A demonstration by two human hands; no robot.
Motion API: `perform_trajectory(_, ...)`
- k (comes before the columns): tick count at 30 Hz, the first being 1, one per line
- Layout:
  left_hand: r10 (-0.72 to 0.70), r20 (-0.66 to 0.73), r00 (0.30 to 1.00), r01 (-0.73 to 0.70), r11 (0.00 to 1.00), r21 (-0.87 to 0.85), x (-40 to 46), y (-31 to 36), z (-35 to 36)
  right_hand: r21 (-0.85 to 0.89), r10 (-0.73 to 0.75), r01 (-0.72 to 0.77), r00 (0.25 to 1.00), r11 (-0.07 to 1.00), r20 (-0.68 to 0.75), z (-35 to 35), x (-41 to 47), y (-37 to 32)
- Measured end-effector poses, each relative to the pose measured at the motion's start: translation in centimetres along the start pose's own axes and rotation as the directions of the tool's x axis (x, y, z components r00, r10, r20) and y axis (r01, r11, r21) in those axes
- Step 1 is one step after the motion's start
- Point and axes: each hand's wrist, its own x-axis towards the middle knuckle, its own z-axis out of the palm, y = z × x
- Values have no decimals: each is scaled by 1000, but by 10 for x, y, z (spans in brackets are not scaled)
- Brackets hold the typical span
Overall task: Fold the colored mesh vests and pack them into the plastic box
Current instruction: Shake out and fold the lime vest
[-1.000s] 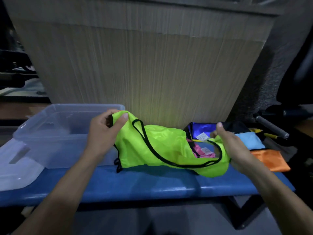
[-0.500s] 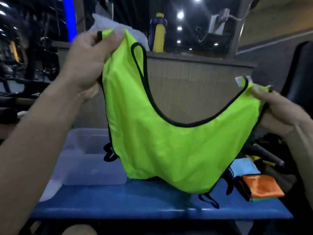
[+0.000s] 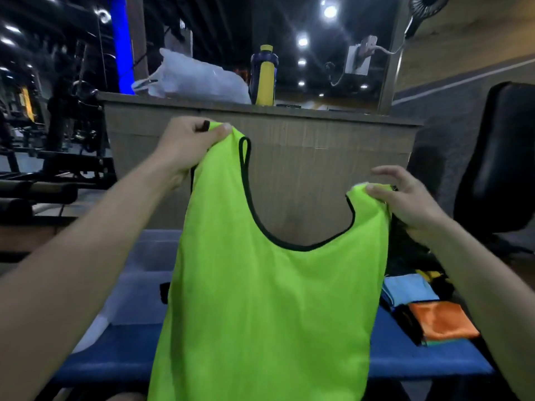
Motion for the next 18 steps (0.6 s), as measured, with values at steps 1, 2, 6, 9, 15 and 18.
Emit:
perform_trajectory(1, -3, 15, 1000, 2, 1000, 10, -1, -4, 2, -48, -41, 40, 999, 998, -10, 3, 0, 6)
perform_trajectory(2, -1, 29, 1000, 1, 1000, 19, -3, -7, 3, -73, -73, 74, 997, 995, 8, 5, 1, 13)
perform_trajectory(6, -8, 139, 990, 6, 1000, 10, -13, -15, 9, -125, -120, 137, 984, 983, 133, 9, 2, 23)
perform_trajectory(9, 35, 223, 974, -40, 999, 19, -18, -17, 14, -171, -162, 197, 966, 965, 202, 11, 1, 20)
perform_trajectory(15, 118, 320, 940, -120, 993, -15, -29, -3, 12, -94, -247, 295, 905, 951, 345, 4, 0, -2)
perform_trajectory(18, 143, 403, 904, -122, 990, -77, -43, 15, 6, 38, -298, 316, 842, 948, 450, -5, -8, -26)
